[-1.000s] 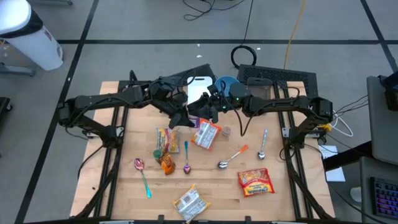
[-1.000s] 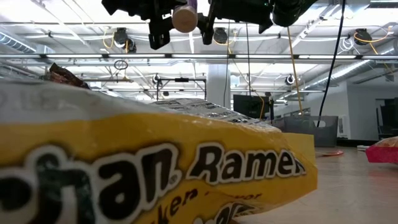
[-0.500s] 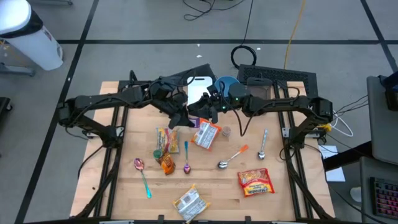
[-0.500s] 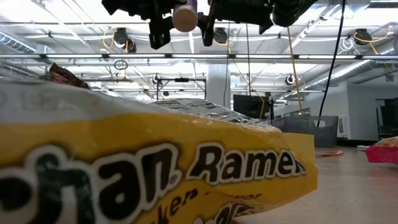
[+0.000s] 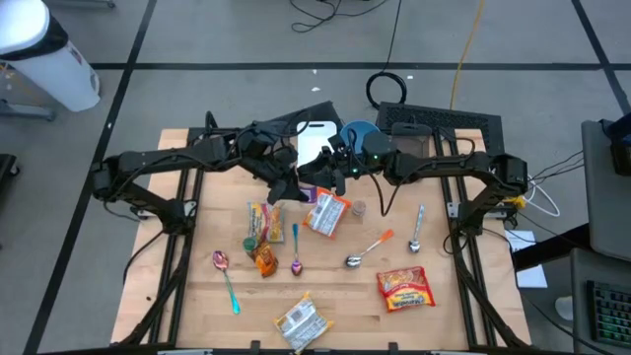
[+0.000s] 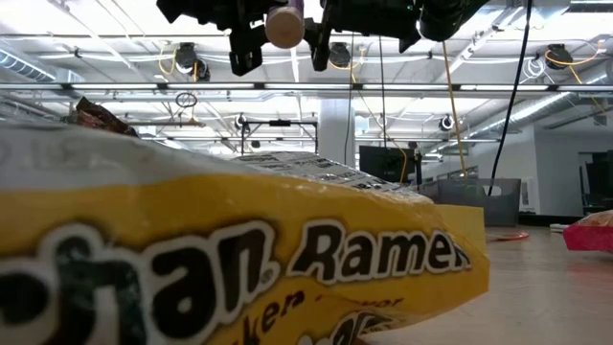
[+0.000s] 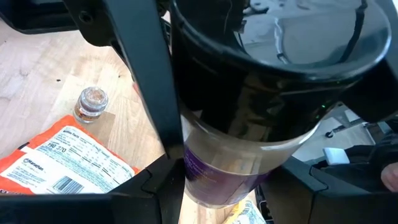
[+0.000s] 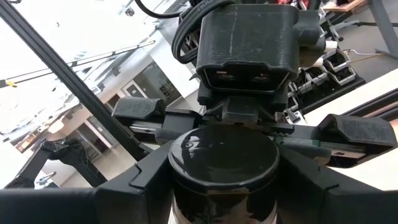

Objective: Pick & Place Food Item
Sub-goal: Put the black spice bottle into the right black bin

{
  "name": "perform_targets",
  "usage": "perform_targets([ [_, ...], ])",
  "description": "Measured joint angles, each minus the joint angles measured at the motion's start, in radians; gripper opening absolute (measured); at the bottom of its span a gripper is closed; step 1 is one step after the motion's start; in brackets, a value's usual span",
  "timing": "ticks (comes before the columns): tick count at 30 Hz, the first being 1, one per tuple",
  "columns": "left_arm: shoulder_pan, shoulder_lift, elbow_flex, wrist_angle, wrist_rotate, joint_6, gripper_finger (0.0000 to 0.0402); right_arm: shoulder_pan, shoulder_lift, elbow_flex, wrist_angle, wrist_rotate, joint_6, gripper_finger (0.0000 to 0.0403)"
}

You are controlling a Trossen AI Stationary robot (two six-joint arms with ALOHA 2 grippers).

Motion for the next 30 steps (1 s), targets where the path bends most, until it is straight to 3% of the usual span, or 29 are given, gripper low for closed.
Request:
perform_targets([
  [14, 0.000, 0.000, -0.001, 0.034, -0.003, -0.030, 0.0195, 0.000, -0.002, 0.000, 0.002, -0.003, 0.007, 0.0203],
  [30, 0.005, -0.002, -0.001, 0.071, -0.006, -0.092, 0.0334, 0.000, 0.001, -0.002, -0.007, -0.030, 0.016, 0.0202],
])
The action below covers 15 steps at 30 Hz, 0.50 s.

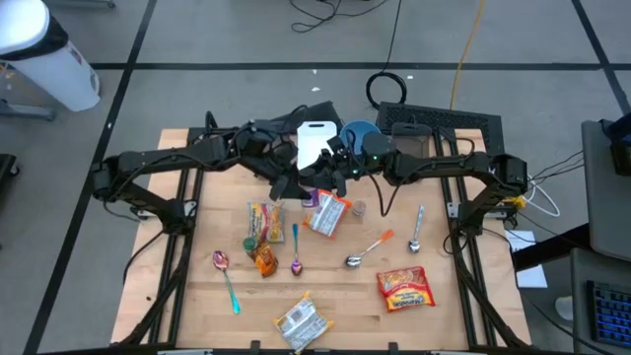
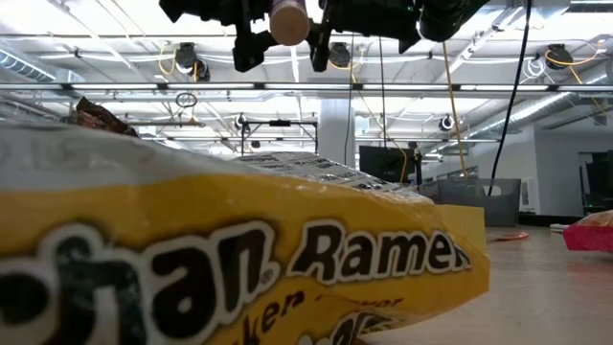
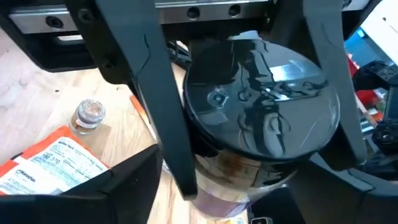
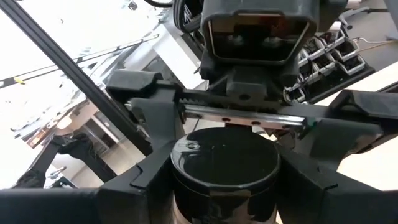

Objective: Pick & Place Food Item
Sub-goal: Put the black spice bottle into the right black bin

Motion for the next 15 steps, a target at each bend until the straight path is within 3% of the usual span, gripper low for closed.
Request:
perform_targets([
  [6, 0.024, 0.000, 0.000, 0.006, 0.033, 0.014, 0.0352, -0.007, 0.000, 0.000, 0.001, 0.000, -0.006, 0.0201],
  [15, 0.098, 0.000, 0.000, -0.004, 0.156, -0.004, 0.0333, -0.046, -0.008, 0.000, 0.003, -0.055, 0.012, 0.0201],
])
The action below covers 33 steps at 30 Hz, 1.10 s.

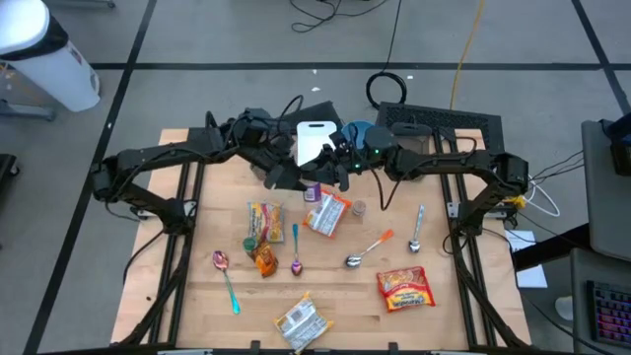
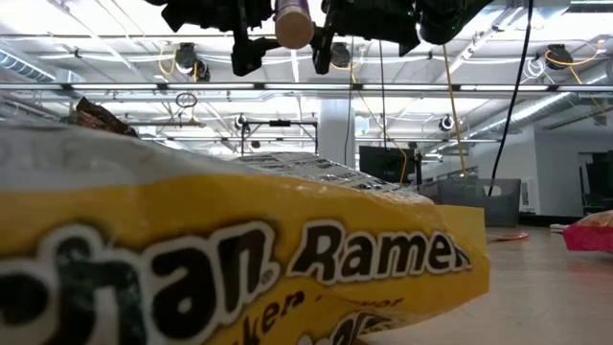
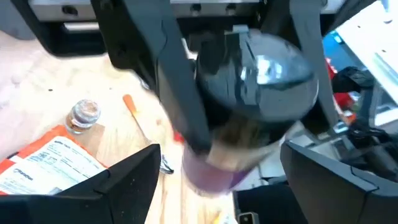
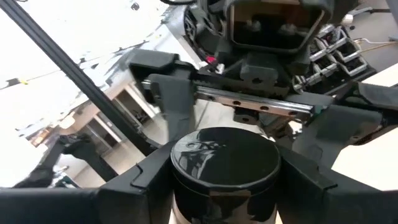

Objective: Pick & Place Food Item
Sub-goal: Put the black spice bottle into the right black bin

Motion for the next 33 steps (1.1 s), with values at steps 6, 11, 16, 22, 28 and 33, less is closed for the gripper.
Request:
perform_targets([
  [6, 0.022, 0.000, 0.000, 0.000, 0.058, -0.010, 0.0319, -0.029, -0.027, 0.000, -0.029, -0.008, -0.006, 0.0201],
  [11, 0.052, -0.022, 0.000, 0.001, 0.091, -0.006, 0.0308, -0.067, -0.072, 0.001, -0.126, -0.023, -0.040, 0.0201],
  [16, 0.108, -0.083, 0.000, -0.013, 0.086, 0.015, 0.0300, -0.120, -0.153, 0.002, -0.233, -0.019, -0.110, 0.0201],
  [22, 0.184, -0.191, 0.001, -0.025, 0.043, 0.039, 0.0298, -0.214, -0.287, 0.001, -0.402, 0.039, -0.203, 0.0201],
  [28, 0.244, -0.300, 0.001, -0.083, -0.092, 0.116, 0.0298, -0.304, -0.457, 0.001, -0.575, 0.195, -0.337, 0.0201],
  [33, 0.265, -0.358, 0.001, -0.119, -0.197, 0.168, 0.0298, -0.332, -0.591, 0.001, -0.693, 0.445, -0.483, 0.0201],
])
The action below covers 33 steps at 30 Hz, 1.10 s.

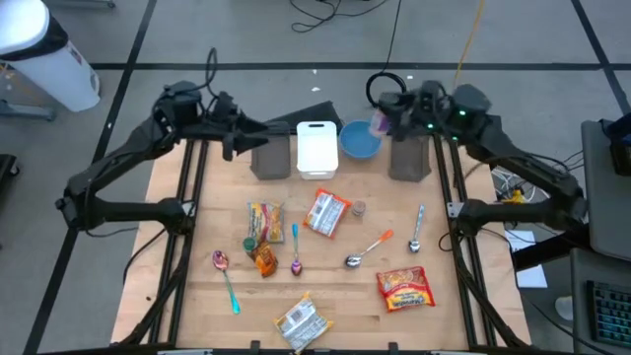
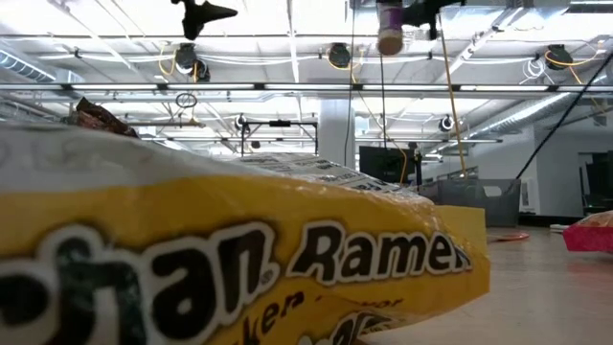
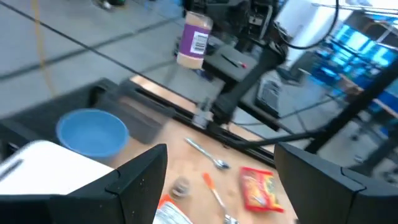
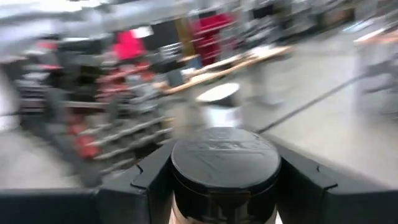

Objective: Pick & Place Food Item
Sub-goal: Put the black spice bottle into the right black bin

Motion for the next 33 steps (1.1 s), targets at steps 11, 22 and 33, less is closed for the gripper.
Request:
perform_targets([
  [11, 0.013, -0.029, 0.000, -0.084, -0.120, 0.089, 0.0298, 0.000, -0.125, 0.000, -0.261, 0.464, -0.180, 0.0201],
  [22, 0.013, -0.028, 0.000, -0.168, -0.191, 0.107, 0.0298, 0.000, -0.137, -0.223, -0.132, 0.656, -0.140, 0.0201],
  [33, -0.002, -0.028, 0.000, -0.197, -0.191, 0.080, 0.0298, 0.000, -0.210, -0.495, 0.099, 0.796, -0.057, 0.0201],
])
